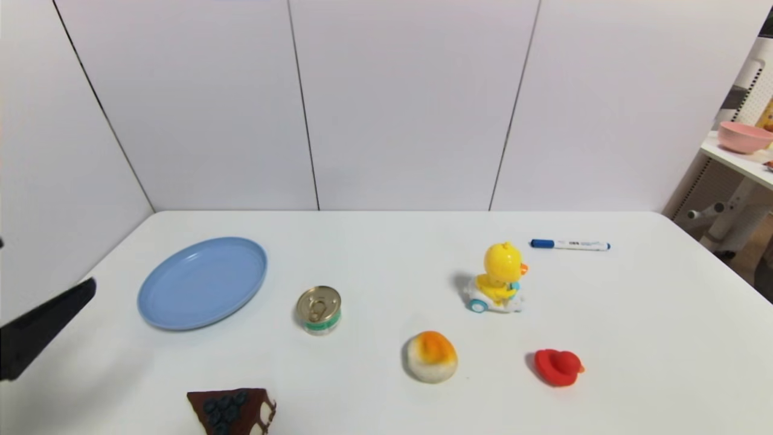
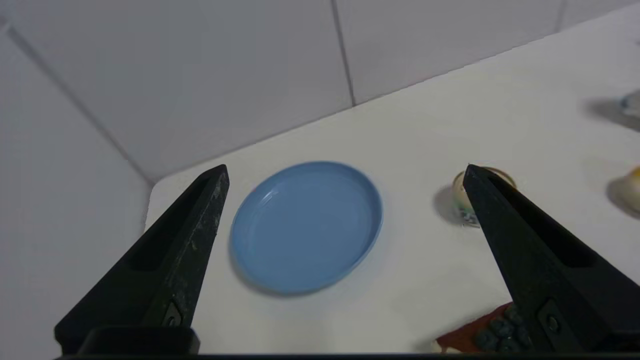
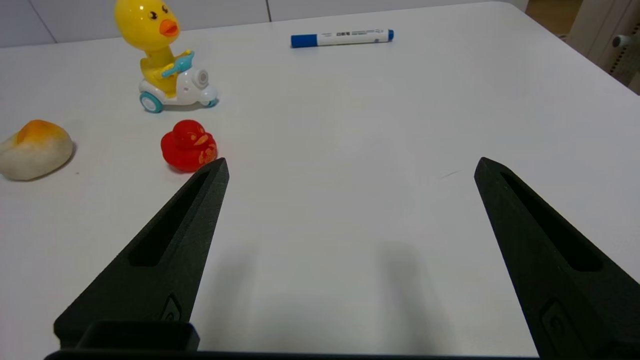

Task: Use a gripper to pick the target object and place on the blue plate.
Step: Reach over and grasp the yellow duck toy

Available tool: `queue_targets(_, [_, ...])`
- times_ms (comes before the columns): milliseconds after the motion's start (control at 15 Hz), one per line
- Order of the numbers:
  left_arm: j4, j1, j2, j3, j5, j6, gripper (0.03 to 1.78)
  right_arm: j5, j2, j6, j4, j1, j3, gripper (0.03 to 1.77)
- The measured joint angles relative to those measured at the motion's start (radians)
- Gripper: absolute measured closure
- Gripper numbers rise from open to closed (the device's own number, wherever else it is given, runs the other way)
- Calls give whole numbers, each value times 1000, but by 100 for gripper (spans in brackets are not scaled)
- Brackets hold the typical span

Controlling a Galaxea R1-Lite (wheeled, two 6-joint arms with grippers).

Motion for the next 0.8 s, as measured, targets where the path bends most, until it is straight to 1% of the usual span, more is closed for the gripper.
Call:
queue_targets(133, [83, -61, 138, -146, -129, 110, 12, 0, 0, 0, 0, 0, 0, 10])
queue_targets(200, [136, -114, 204, -206, -180, 157, 12, 0, 0, 0, 1, 0, 0, 10])
queue_targets(267, [188, -179, 274, -263, -215, 196, 12, 0, 0, 0, 0, 0, 0, 10])
queue_targets(400, [242, -290, 403, -340, -238, 233, 12, 0, 0, 0, 0, 0, 0, 10])
queue_targets(533, [257, -384, 543, -403, -245, 273, 12, 0, 0, 0, 1, 0, 0, 10])
queue_targets(667, [251, -460, 672, -453, -249, 303, 12, 0, 0, 0, 0, 0, 0, 10])
queue_targets(800, [217, -523, 804, -505, -250, 313, 12, 0, 0, 0, 1, 0, 0, 10])
